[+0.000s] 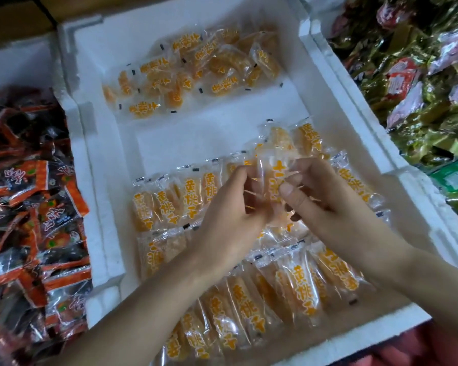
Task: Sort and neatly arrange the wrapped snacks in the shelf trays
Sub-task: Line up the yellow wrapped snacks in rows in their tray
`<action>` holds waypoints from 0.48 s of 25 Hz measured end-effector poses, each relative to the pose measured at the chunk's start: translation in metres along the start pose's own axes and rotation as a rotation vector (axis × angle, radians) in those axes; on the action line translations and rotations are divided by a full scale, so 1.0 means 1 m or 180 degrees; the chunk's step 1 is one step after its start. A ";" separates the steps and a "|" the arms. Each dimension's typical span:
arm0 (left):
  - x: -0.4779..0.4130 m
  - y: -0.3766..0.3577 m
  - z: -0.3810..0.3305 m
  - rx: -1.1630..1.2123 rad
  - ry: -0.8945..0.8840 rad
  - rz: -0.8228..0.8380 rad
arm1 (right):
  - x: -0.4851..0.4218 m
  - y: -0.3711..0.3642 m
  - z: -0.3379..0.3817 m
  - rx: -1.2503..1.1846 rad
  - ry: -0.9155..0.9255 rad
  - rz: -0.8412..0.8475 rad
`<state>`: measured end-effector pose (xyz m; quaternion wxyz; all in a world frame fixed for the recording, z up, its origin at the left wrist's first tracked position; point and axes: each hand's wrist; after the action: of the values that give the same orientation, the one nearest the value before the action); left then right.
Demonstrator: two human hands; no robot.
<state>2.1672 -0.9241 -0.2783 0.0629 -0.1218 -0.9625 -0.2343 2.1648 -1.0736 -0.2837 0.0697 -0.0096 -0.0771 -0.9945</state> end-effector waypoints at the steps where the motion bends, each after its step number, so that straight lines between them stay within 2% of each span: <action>1: 0.000 -0.004 0.000 -0.0047 -0.0058 -0.0005 | 0.001 0.004 0.002 -0.0259 -0.0126 0.0011; 4: 0.002 -0.014 -0.001 -0.0463 -0.0323 -0.0168 | -0.002 0.026 0.006 -0.0237 -0.0261 -0.0153; 7: 0.001 -0.019 0.005 -0.2147 -0.0831 -0.0392 | -0.018 0.051 0.000 0.0838 -0.0167 -0.0136; 9: -0.001 -0.022 0.011 -0.2869 -0.0916 -0.0248 | -0.028 0.057 -0.009 0.1643 -0.0280 0.0156; 12: -0.002 -0.027 0.014 -0.3035 -0.0874 -0.0043 | -0.028 0.051 -0.017 0.2104 -0.0274 0.0527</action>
<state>2.1615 -0.9411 -0.3033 -0.1287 -0.1605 -0.7483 -0.6306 2.1991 -1.1221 -0.2941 0.1463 -0.0347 -0.3970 -0.9054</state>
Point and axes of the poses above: each hand's wrist, its own x-axis away from the middle knuckle, its own y-axis out of the back of the hand, z = x × y, and after that the axes turned 12 degrees about -x, right-handed
